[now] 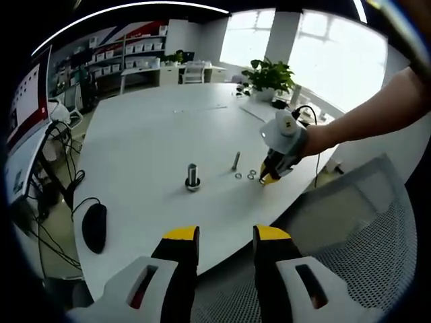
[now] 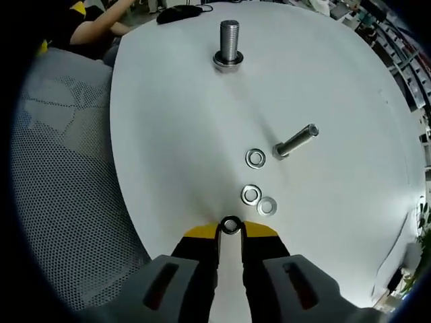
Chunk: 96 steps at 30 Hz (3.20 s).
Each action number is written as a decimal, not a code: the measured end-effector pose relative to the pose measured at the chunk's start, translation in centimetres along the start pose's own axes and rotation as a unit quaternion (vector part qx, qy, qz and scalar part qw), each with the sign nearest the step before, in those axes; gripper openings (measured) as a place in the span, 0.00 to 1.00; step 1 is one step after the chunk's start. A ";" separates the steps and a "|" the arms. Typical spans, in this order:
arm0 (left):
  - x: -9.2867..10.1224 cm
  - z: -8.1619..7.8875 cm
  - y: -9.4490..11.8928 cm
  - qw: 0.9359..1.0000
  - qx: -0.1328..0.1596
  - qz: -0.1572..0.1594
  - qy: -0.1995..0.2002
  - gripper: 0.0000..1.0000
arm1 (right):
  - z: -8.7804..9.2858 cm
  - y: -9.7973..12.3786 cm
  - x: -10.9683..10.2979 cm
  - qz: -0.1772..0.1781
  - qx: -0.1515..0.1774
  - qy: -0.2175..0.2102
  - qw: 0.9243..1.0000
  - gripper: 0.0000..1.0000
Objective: Place the washer onto the threaded stud by aligning its center hole with the stud, sliding it down to the base, and recovering from edge contact or off-axis alignment until the washer reaches the visible bottom stop.
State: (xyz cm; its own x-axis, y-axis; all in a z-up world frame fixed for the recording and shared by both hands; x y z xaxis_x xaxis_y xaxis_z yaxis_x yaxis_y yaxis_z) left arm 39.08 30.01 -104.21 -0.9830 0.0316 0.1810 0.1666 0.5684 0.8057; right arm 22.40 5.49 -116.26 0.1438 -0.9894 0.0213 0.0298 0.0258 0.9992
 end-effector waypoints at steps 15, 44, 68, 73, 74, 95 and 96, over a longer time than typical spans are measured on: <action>0.0 0.0 0.0 1.000 -0.001 -0.001 0.000 0.30 | 0.1 0.8 1.4 -0.013 0.021 -0.025 0.999 0.14; -0.2 -0.1 0.1 1.000 0.004 0.000 0.002 0.30 | -5.0 6.6 4.5 0.036 0.083 -0.004 0.996 0.14; -0.1 -0.1 0.2 1.000 0.006 -0.009 0.003 0.30 | -6.2 5.1 5.1 0.032 0.051 0.016 0.998 0.14; -0.2 -0.1 0.2 1.000 0.007 -0.011 0.004 0.30 | -6.4 4.2 5.2 0.029 0.042 0.023 0.998 0.14; -0.2 -0.1 0.2 1.000 0.006 -0.011 0.004 0.30 | -6.5 4.0 5.1 0.028 0.042 0.024 0.998 0.14; -0.1 0.1 0.2 1.000 0.006 -0.014 -0.002 0.29 | -6.5 1.6 5.6 0.015 -0.005 0.030 0.999 0.14; 0.0 0.1 0.2 1.000 0.006 -0.014 -0.003 0.29 | -6.4 1.6 5.6 0.015 -0.007 0.029 0.999 0.14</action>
State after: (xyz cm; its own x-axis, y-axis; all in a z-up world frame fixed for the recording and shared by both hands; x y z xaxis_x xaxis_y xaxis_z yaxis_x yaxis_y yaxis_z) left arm 39.13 30.17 -104.10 -0.9878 0.0197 0.1544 0.1372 0.5788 0.8039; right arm 29.61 0.94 -114.80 0.2013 -0.9783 0.0484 0.0377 0.0571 0.9977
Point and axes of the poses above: the point that each gripper's makers call its tool centre point, and the gripper's own axes: y roughly backward along the fingers, x roughly to its right, z roughly out of its underside, the point moved 8 cm from there along y, roughly backward along the fingers, and after that the axes turned 13 degrees about -x, right-handed, at the moved point
